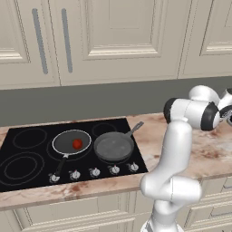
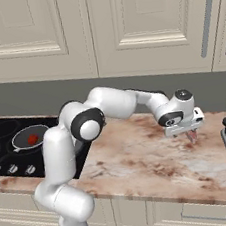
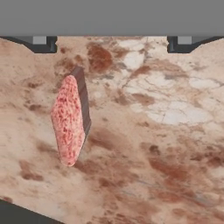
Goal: Place both pans onto different burners. Then place the bell pepper and the steak on different pans.
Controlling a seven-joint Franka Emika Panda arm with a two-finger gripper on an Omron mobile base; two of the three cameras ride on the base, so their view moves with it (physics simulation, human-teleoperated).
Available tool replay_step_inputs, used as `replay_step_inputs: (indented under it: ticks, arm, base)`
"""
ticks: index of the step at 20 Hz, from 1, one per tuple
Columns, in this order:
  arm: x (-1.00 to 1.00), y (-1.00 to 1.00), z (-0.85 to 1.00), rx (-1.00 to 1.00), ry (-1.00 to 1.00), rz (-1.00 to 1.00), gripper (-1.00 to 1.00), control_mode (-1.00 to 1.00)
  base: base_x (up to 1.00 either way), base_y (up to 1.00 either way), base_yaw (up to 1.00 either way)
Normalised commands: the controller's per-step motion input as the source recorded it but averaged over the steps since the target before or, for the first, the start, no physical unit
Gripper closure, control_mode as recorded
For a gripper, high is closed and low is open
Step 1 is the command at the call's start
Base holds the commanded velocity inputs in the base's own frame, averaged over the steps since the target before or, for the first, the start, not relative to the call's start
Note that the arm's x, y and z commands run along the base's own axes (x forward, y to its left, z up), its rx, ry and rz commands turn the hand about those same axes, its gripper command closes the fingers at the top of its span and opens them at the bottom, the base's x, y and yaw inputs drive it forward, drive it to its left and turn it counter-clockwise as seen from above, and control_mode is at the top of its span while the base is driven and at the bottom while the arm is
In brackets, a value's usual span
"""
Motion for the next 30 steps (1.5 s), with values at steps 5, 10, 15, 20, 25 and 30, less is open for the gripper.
replay_step_inputs:
  ticks: [5, 10, 15, 20, 25, 30]
  arm:
    - [0.01, -0.16, -0.01, 0.00, 0.00, 0.00, -1.00, -1.00]
    - [0.01, -0.08, -0.08, 0.00, 0.00, 0.00, -1.00, -1.00]
    - [0.01, -0.03, -0.20, 0.00, 0.00, 0.00, -1.00, -1.00]
    - [0.06, -0.03, -0.23, 0.00, 0.00, 0.00, -1.00, -1.00]
    - [0.13, -0.09, -0.07, 0.00, 0.00, 0.00, -1.00, -1.00]
    - [0.20, -0.14, 0.00, 0.00, 0.00, 0.00, -1.00, -1.00]
  base:
    - [0.00, 0.00, 0.00]
    - [0.00, 0.00, 0.00]
    - [0.00, 0.00, 0.00]
    - [0.00, 0.00, 0.00]
    - [0.00, 0.00, 0.00]
    - [0.00, 0.00, 0.00]
